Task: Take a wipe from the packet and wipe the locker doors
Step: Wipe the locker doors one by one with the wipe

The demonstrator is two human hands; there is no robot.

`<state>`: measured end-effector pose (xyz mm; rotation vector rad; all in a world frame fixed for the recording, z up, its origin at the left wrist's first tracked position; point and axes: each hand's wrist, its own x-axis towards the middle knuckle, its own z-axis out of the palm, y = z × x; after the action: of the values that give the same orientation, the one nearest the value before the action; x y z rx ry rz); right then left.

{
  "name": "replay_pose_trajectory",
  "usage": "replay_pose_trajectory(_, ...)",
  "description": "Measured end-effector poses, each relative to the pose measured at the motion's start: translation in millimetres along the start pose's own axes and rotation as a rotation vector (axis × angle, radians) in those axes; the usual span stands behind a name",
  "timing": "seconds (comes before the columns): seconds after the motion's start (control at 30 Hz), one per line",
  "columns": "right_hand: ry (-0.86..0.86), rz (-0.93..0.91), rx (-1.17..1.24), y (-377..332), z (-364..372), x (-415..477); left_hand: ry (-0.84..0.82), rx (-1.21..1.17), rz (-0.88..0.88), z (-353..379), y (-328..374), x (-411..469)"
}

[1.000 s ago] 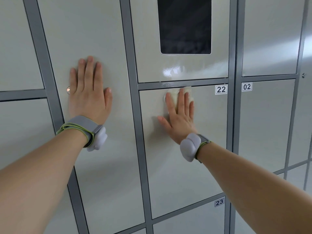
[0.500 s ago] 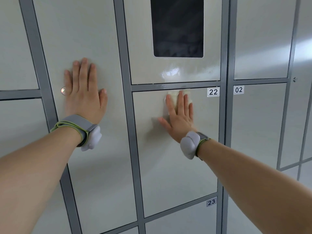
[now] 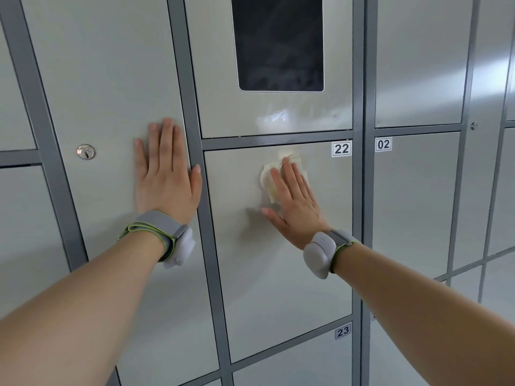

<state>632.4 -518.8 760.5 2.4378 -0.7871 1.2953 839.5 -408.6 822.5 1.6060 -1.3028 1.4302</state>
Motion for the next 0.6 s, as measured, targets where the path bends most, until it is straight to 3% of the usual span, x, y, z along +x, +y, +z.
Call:
replay_pose_trajectory(0.17,0.066,-0.038,-0.063,8.2,6.9,7.5,0.007,0.01,0.001,1.3,-0.4,-0.9)
replay_pose_trajectory(0.33,0.156,0.243,0.066,23.9,-9.2,34.4,0.023,0.01,0.006,1.5,0.6,-2.0)
replay_pose_trajectory(0.4,0.179,0.276,0.097,20.9,-8.0,38.9,0.03,0.011,0.005,2.4,0.2,-1.9)
replay_pose_trajectory(0.6,0.104,-0.034,-0.032,-6.1,18.6,17.1,0.039,0.013,0.006,2.7,-0.5,-1.6)
